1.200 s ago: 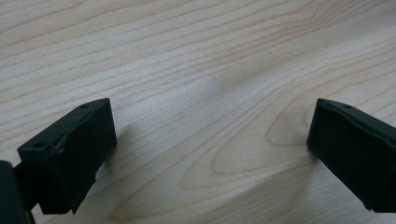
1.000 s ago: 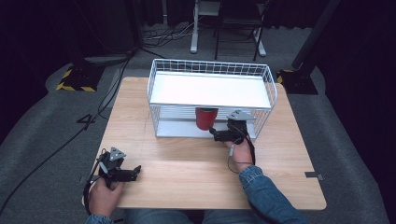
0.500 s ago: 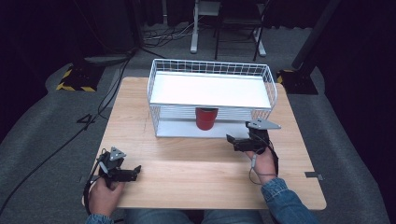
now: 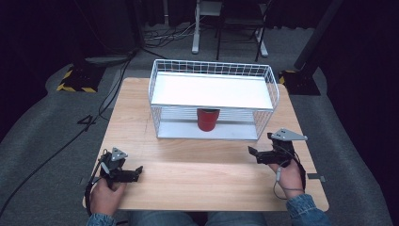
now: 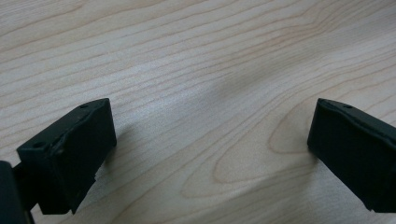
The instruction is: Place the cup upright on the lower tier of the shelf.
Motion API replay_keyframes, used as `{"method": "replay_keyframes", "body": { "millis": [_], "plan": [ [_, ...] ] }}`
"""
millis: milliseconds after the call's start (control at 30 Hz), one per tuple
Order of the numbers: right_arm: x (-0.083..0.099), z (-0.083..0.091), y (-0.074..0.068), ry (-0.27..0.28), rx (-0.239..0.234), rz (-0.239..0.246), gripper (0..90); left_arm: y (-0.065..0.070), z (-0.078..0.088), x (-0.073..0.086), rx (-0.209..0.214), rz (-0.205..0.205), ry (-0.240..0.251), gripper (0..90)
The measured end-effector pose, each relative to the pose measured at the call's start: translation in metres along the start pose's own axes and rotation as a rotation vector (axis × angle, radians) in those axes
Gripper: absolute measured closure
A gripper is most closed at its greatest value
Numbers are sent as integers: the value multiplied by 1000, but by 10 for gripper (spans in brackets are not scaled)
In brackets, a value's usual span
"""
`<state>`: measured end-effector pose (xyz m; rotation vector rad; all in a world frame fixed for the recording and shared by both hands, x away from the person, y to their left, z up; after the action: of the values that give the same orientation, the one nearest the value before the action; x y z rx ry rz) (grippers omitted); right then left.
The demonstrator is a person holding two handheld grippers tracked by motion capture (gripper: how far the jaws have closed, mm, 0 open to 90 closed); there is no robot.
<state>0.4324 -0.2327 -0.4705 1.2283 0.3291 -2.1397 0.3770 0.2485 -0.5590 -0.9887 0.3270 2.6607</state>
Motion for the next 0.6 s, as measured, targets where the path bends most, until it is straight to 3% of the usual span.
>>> {"method": "replay_keyframes", "body": {
  "millis": [233,600],
  "plan": [
    [30,26,21,-46,43,-48,3,0,0,0,0,0,-3,14],
    [72,37,35,-98,66,-57,9,0,0,0,-1,0,-3,14]
  ]
}}
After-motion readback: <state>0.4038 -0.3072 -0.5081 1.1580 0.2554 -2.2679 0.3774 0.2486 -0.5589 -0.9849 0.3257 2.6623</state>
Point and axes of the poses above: each handheld gripper's, and its own axes: z roughly backward along the jaws, x roughly out of its underside, y roughly to its right, the point moved 7 cm from there along -z, roughly forward along the jaws, and after that the axes turned 7 degrees about z, right-handed, at the moved point
